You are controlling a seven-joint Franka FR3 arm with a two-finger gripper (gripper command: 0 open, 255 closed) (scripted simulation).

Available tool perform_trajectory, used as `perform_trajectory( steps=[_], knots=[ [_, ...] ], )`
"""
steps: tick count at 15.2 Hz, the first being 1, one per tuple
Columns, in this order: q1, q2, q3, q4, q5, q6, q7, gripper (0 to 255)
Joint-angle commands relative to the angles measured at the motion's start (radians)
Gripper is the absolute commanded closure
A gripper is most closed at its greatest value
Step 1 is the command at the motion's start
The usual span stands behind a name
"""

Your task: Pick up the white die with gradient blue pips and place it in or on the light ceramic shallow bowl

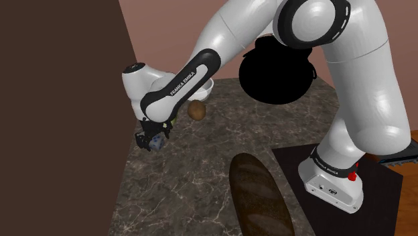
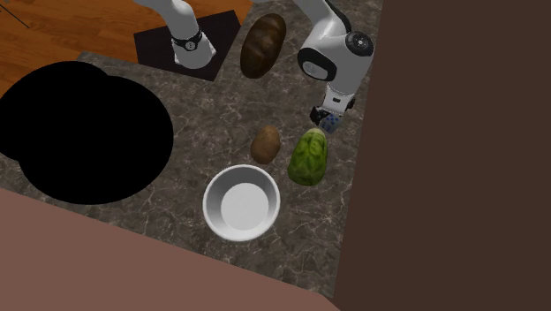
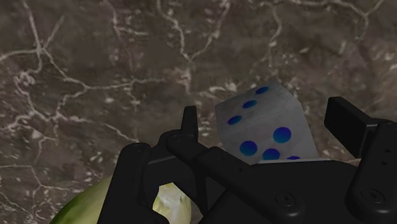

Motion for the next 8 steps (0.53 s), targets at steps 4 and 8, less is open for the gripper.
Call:
perform_trajectory(
  steps=[4, 8],
  knots=[
    [0.0, 0.001, 0.0, 0.0, 0.0, 0.001, 0.0, 0],
    [0.0, 0.0, 0.0, 0.0, 0.0, 0.0, 0.0, 255]
  ],
)
